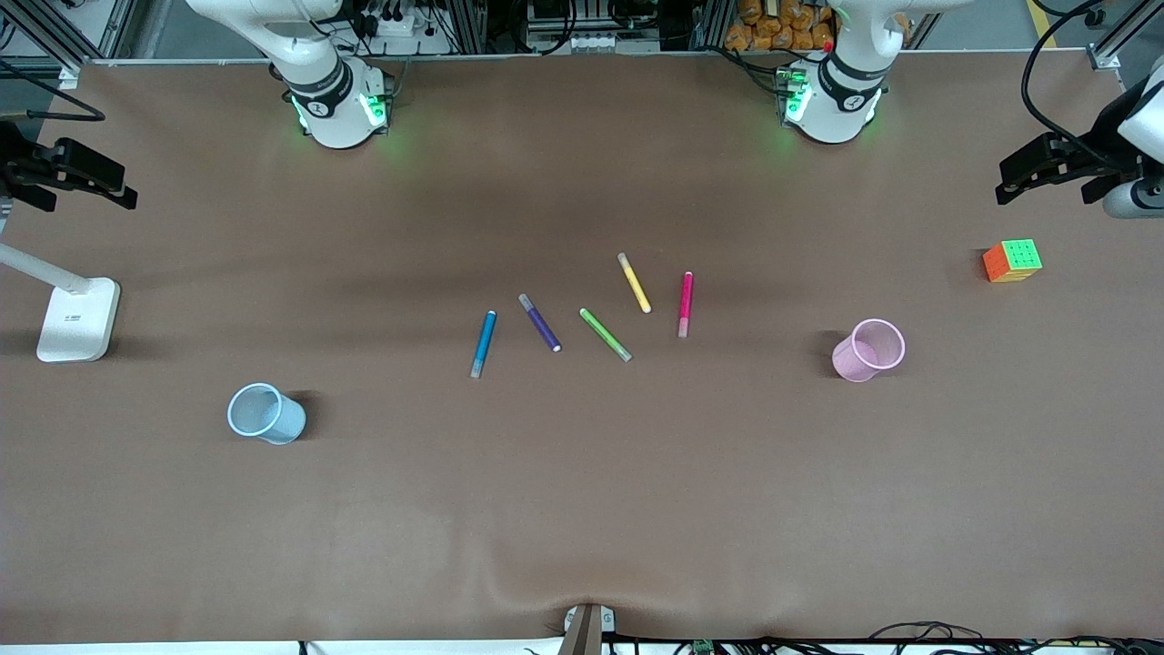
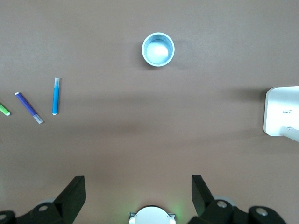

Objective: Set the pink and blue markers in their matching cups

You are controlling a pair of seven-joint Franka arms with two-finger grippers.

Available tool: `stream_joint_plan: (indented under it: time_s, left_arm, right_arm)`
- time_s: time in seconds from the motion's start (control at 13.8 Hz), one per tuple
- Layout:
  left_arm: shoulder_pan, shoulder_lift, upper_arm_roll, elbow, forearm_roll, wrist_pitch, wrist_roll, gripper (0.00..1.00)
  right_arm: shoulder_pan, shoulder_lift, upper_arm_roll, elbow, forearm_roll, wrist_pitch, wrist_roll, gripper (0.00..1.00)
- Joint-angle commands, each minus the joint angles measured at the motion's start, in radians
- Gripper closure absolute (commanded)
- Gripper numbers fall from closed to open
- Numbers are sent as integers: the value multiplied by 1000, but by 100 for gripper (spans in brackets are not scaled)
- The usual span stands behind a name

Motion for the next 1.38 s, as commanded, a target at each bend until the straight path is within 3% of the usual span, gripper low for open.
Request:
stream_joint_plan:
  time_s: [0.0,0.36,0.73,1.16,1.31]
  left_arm:
    - [-2,6,-14,22,21,-17,0,0]
    - [-8,55,-45,13,9,-17,-5,0]
    - [-27,250,-227,13,22,-6,-202,0]
    - [-211,471,-239,6,9,49,-397,0]
    - [-261,534,-239,1,18,121,-425,0]
  right_arm:
    - [-1,5,-2,10,-3,-10,0,0]
    - [-1,5,-2,12,-3,-10,0,0]
    - [-3,5,-2,12,-3,-10,0,0]
    - [-3,5,-3,12,-3,-10,0,0]
    - [-4,5,-3,12,-3,-10,0,0]
